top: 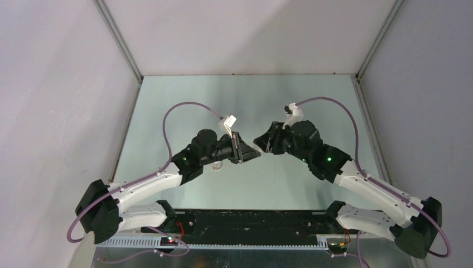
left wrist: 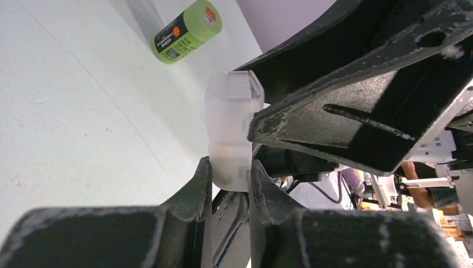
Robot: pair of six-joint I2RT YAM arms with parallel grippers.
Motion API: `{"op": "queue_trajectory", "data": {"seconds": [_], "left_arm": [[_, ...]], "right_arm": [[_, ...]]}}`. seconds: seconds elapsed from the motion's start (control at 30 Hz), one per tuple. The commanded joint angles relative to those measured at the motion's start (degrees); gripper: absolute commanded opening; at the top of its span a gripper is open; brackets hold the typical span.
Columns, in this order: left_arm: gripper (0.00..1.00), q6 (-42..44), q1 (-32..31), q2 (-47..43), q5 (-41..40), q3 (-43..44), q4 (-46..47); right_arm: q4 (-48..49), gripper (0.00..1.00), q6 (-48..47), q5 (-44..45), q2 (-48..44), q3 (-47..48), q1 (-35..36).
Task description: Sort the pills into containers
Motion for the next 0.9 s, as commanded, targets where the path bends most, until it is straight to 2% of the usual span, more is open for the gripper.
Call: {"op": "queue_trajectory", "data": {"seconds": [0.0,0.1,0.23,0.4,0.5,0.63,0.77,0.87], "left_arm": [[0.0,-1.8,0.2,-2.0,1.3,0.2,5.7],[0.0,-4.7,0.7,-1.8,4.2,-1.2,11.1],[0.0,-7.5,1.2,-1.8,5.8,-2.2,14.3],[0.0,-8.1,1.4,-3.6,4.5,-2.0,14.1],[0.0,-6.8,1.4,-5.3,3.0,-1.4,10.7],[0.0,-5.5,1.4,-6.2,1.4,-1.0,8.4],[0.0,-6.0,1.4,-5.9,1.9,-1.1,9.0],[0.0,-6.1,1.4,-5.9,2.2,-1.1,9.2]], "right_arm": [[6.5,0.34,0.9,-11.6,-5.8,-2.8,-4.5],[11.9,0.34,2.5,-19.6,-8.7,-5.7,-9.6],[17.3,0.4,5.4,-29.3,-11.1,-10.0,-15.3],[11.6,0.65,3.9,-23.9,-13.6,-10.5,-17.9],[6.7,0.67,2.7,-18.8,-14.9,-10.5,-18.0],[3.6,0.58,2.1,-15.2,-15.8,-10.5,-17.9],[4.8,0.33,1.7,-16.3,-15.4,-10.5,-17.8],[7.7,0.28,1.5,-18.5,-15.3,-10.5,-17.8]]}}
